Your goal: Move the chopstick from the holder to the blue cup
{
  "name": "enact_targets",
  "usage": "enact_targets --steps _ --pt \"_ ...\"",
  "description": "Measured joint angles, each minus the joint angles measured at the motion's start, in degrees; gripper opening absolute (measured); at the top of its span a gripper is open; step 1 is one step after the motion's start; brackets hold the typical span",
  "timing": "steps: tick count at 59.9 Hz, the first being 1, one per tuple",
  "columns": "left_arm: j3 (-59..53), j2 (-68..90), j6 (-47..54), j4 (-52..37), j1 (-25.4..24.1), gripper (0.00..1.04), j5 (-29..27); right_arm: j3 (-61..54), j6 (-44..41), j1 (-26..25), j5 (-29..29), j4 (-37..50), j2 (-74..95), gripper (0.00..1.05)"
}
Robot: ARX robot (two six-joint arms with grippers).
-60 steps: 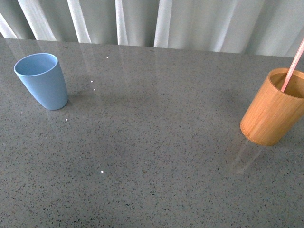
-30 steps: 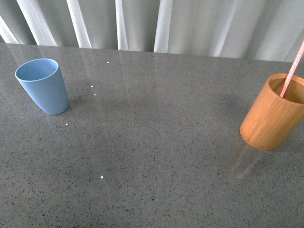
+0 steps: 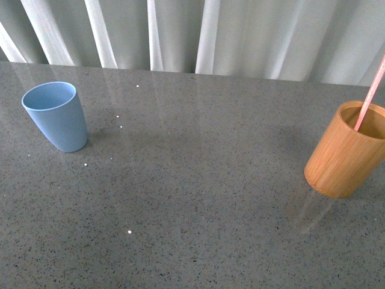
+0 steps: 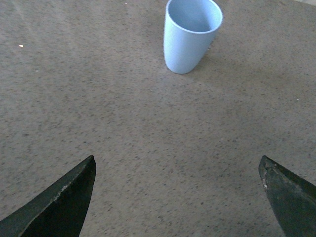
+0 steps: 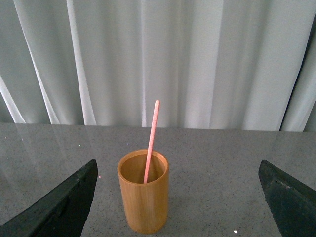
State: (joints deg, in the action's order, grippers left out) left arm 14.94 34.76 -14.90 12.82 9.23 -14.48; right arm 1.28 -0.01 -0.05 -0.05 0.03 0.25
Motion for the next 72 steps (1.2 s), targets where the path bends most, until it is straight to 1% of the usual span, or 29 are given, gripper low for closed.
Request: enact_targets --steps 6,12,18,24,33,39,51,59,72 --pt "3.9 12.7 -0.4 -8.8 0.1 0.98 0.7 0.0 0.0 0.0 0.0 0.0 0.0 0.95" --pt "8.5 23.7 -0.3 -15.7 -1.4 0.98 2.5 0.0 0.0 0.0 0.0 0.0 0.0 0.95" --pt "13.3 33.7 1.0 -20.4 -3.0 0.98 2.8 0.0 0.0 0.0 0.0 0.0 0.0 0.95" --pt "18.3 42.7 3.5 -22.7 -4.7 0.98 4.3 0.0 0.0 0.0 0.0 0.0 0.0 0.95" --pt "26.1 52.3 10.2 -23.4 -7.4 0.98 7.3 0.0 0.0 0.0 0.0 0.0 0.0 0.95" --pt "30.0 56.0 14.5 -23.2 -9.6 0.98 8.6 0.0 0.0 0.0 0.0 0.0 0.0 0.95" --pt "34.3 60.5 18.0 -20.5 -12.5 0.98 10.0 0.0 0.0 0.0 0.0 0.0 0.0 0.95" --pt "37.2 63.8 18.8 -17.5 -12.7 0.98 10.9 0.0 0.0 0.0 0.0 0.0 0.0 0.95" --pt "41.9 67.1 18.9 -13.3 -10.8 0.98 10.4 0.0 0.0 0.0 0.0 0.0 0.0 0.95"
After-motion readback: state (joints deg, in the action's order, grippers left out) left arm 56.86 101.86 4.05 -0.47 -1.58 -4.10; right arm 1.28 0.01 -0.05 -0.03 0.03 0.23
